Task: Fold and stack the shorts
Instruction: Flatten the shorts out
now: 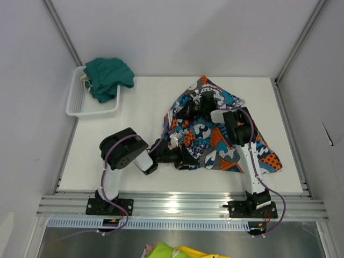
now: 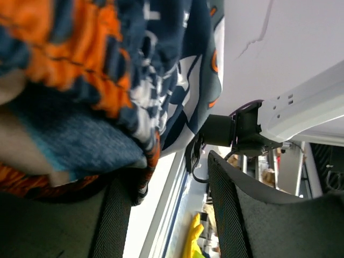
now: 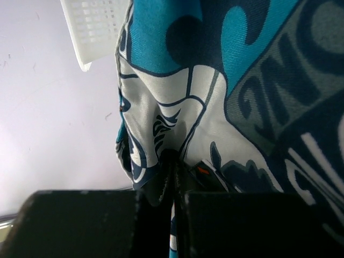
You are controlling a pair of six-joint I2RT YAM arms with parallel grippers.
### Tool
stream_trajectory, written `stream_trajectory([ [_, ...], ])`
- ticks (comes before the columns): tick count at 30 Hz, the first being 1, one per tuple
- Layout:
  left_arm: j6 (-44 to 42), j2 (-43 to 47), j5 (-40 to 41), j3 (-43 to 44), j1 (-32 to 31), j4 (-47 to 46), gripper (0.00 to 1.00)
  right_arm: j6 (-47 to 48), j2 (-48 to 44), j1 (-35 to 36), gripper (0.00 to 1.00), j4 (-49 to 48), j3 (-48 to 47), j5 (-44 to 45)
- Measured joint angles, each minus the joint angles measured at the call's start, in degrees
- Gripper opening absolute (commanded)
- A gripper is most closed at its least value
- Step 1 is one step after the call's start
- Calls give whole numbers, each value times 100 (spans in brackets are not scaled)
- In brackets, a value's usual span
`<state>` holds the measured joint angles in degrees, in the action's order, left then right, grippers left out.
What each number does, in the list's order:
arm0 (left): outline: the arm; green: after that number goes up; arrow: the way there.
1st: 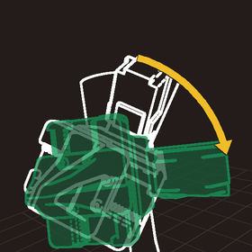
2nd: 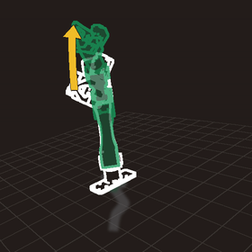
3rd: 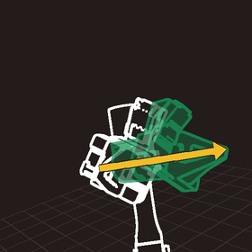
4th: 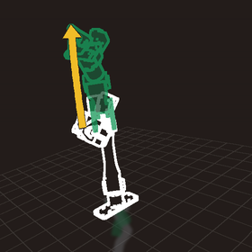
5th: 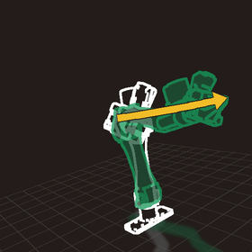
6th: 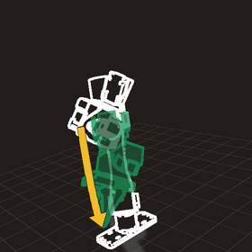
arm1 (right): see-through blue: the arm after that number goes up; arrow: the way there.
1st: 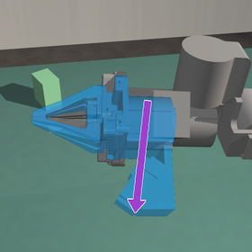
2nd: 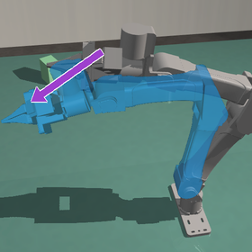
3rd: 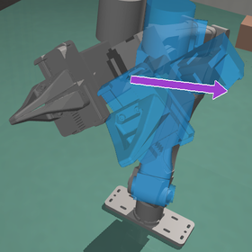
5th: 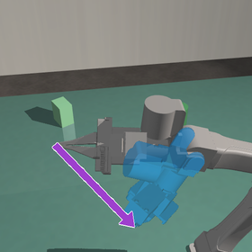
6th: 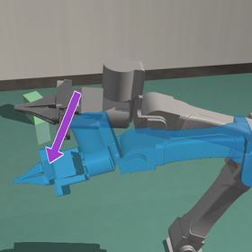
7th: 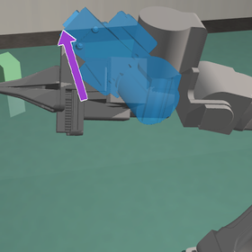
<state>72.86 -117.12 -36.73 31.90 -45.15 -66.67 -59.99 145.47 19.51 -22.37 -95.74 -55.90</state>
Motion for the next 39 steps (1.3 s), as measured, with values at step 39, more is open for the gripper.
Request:
stream_trajectory([
  [39, -2000, 2232, 2787, 527, -2946, 3259, 79, -190, 0, 2, 1, 66, 55, -267],
])
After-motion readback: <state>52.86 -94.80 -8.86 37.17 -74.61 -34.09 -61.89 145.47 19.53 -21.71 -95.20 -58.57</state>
